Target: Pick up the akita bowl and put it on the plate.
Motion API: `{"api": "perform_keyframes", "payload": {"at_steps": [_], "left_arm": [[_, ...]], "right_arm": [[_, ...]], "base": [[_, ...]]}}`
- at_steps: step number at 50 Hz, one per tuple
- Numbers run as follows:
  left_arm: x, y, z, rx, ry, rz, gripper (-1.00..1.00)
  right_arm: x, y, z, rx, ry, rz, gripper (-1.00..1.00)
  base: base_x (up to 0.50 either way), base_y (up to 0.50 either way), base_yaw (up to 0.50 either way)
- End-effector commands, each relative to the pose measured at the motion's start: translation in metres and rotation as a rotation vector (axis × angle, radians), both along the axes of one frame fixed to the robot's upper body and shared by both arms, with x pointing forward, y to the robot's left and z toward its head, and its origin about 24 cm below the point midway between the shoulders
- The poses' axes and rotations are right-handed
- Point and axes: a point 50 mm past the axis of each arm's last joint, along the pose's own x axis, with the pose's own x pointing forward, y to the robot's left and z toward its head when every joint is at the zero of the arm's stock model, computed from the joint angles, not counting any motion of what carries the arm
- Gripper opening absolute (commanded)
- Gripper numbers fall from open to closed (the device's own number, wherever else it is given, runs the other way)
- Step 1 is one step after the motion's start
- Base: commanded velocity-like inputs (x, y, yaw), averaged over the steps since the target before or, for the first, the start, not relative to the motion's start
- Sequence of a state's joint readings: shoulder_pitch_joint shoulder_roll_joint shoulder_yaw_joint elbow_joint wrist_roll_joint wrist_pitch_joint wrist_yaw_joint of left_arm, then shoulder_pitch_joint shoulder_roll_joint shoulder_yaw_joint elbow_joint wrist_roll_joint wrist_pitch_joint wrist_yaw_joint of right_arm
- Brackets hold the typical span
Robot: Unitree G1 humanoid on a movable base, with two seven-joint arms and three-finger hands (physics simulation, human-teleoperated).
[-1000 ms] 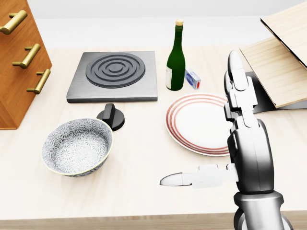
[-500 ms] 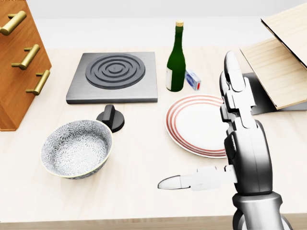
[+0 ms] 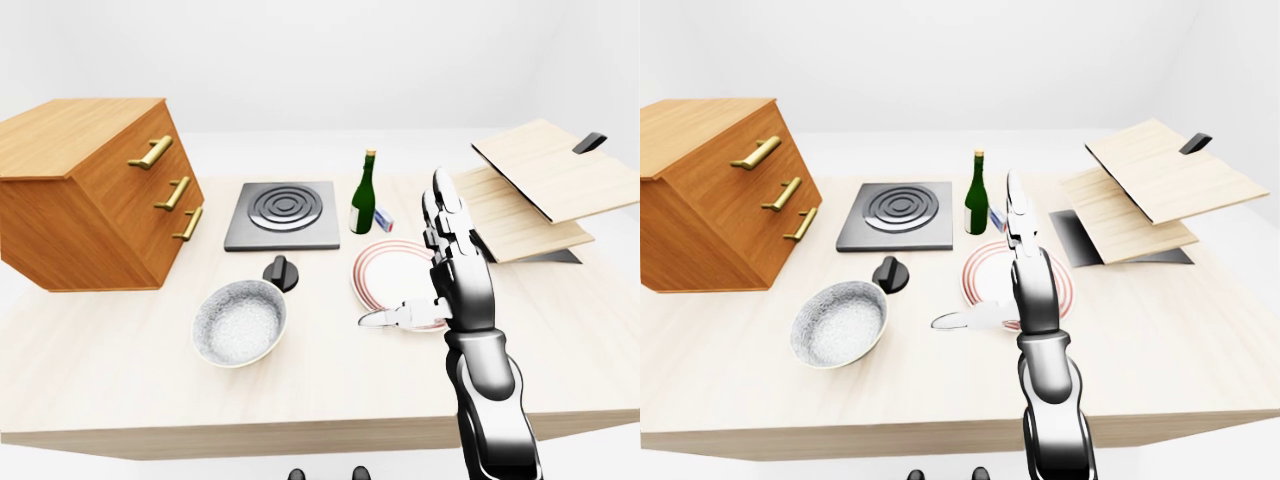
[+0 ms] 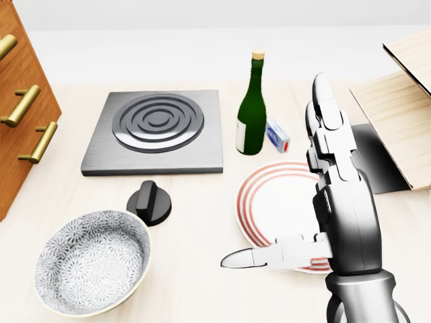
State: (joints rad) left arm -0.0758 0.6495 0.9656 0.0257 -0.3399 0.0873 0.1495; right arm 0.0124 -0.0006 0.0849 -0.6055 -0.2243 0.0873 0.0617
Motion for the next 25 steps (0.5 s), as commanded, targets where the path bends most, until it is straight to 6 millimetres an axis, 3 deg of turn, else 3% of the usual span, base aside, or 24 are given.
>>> {"api": "perform_keyframes", "payload": {"at_steps": [1,25], "left_arm": [[0.0008,0.0005,-0.0016,-0.008,0.002,0.006,1.00],[0.0008,0.0002,0.0006,-0.001,-0.001,0.009,1.00]], "right_arm": [[0.0001,-0.0007,-0.0001,0.001,0.001,-0.003,1.00],[-0.0006,-0.0006,0.0013,0.002,-0.006,0.000,1.00]], "base": [[0.32,0.00,0.00],[0.32,0.00,0.00]]}}
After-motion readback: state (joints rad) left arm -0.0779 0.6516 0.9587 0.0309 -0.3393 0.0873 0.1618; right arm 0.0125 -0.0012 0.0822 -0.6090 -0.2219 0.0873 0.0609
